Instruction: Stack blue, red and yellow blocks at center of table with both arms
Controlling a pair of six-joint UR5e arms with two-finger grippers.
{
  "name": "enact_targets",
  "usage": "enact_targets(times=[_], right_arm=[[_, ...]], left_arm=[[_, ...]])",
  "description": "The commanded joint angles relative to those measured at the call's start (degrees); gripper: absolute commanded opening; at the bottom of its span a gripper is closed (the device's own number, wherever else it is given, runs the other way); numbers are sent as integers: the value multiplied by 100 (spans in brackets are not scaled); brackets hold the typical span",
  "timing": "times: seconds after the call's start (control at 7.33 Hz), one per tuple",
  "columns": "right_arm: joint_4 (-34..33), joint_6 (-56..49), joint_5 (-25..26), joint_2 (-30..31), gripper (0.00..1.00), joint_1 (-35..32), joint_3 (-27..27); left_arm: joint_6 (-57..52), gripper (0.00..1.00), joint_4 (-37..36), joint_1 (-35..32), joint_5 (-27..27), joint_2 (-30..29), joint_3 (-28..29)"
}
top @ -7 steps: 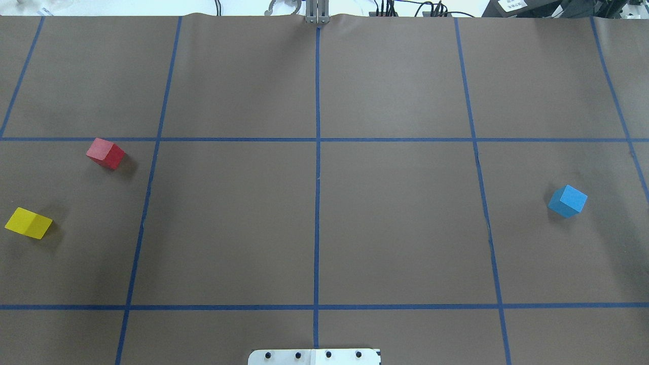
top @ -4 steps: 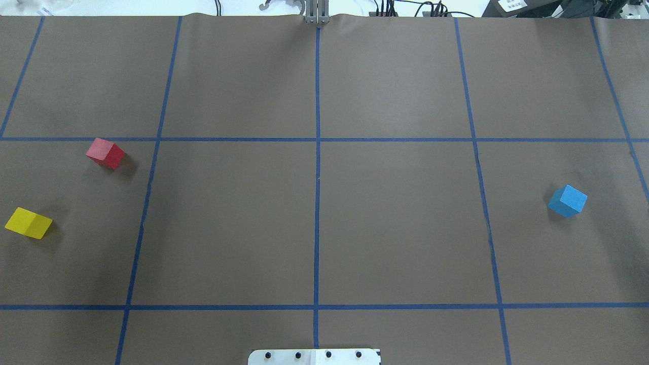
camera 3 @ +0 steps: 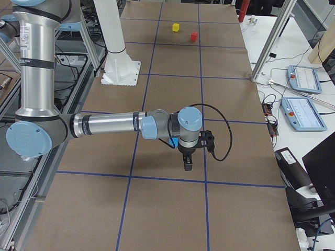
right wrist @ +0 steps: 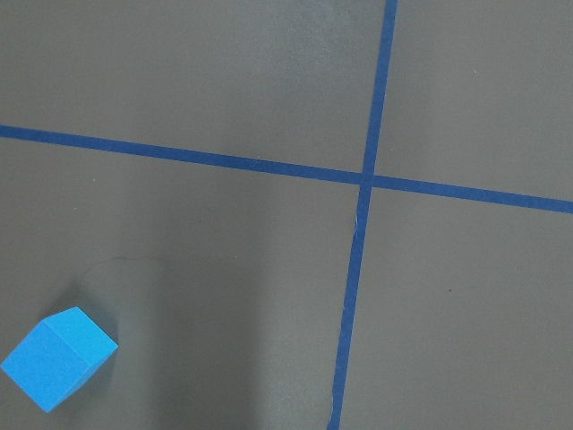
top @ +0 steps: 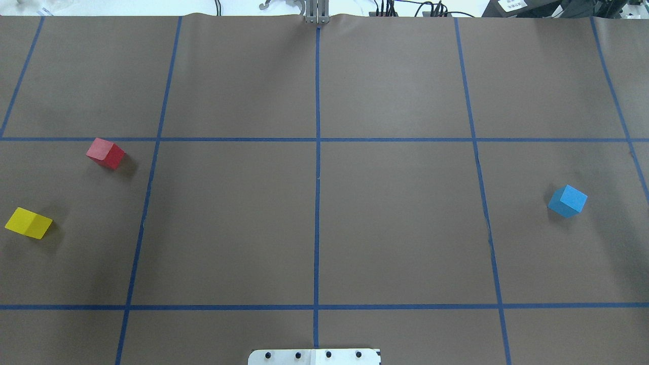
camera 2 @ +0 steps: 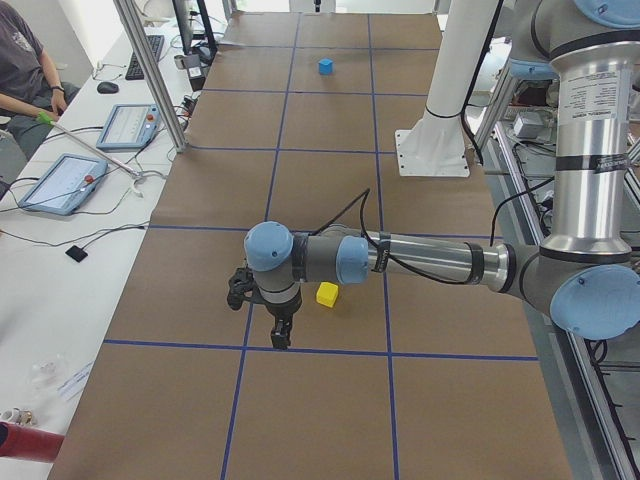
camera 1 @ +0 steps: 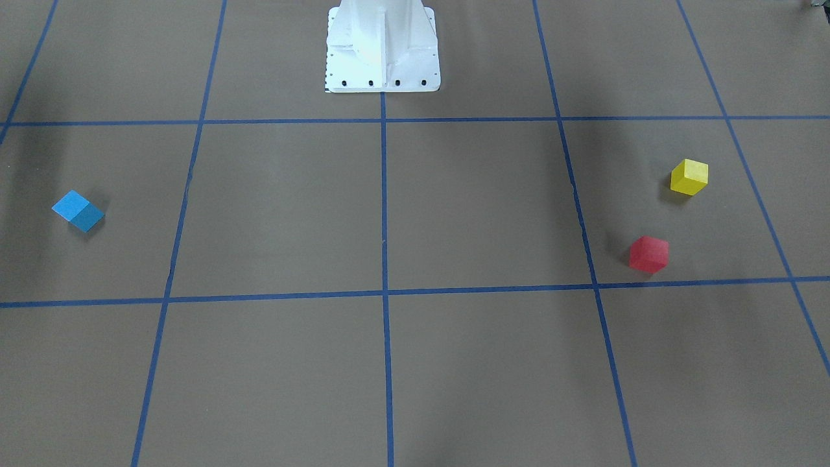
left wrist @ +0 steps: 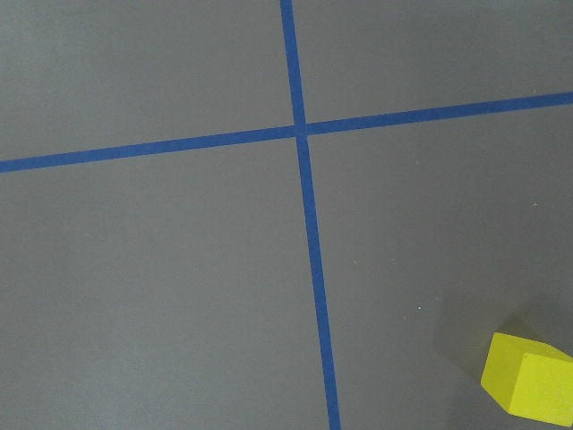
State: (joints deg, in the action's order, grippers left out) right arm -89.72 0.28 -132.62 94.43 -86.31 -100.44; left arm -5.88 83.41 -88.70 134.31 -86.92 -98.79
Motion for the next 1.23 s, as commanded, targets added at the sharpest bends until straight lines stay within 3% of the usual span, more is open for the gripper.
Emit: enact_targets(times=[0.0,0.68,0.95,1.09], right_arm=[[-36,-2,472,23,100,9,7],[-2,-37,123,93,100,35,16],[104,-64,-517,93,100,167,16],[226,-11,-563,102,100,463,-2]], left_arm=[[8,100,-35,2,7,0,43],[-9,100,53,-25,7,0,44],[-27,100,62,-25,16,9,35],[-27,100,70,-16,16,-44,96]])
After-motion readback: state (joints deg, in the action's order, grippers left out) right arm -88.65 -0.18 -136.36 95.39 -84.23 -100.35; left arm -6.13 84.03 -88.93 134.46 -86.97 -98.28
